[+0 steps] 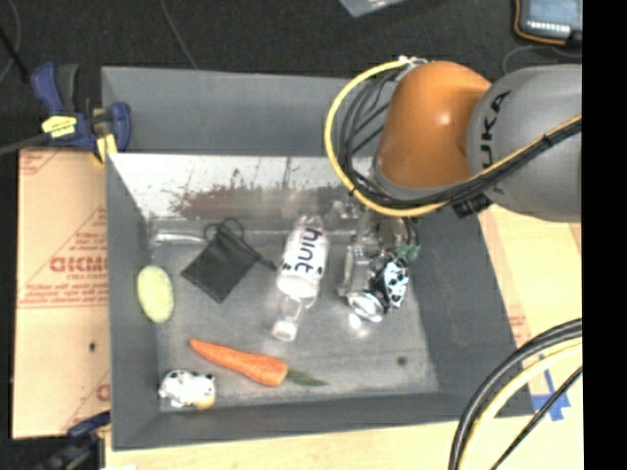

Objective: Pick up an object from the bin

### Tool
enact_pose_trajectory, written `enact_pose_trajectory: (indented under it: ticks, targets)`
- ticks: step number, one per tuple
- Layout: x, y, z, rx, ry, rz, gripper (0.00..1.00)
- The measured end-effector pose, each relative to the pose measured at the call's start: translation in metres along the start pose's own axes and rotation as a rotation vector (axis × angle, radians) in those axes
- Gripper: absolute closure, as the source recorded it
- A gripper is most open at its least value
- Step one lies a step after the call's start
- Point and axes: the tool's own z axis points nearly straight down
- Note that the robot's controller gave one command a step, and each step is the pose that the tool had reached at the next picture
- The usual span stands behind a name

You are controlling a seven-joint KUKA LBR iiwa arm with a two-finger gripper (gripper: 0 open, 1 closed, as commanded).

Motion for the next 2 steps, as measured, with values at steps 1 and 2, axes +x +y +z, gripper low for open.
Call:
enact_pose_trajectory:
  ticks: [1,2]
  targets:
    - [0.008,0.009,-0.013,0.001,0.021,0.022,0.00]
    - [-0.023,0.027,-0.069,0.001,0.000,-0.051,0.00]
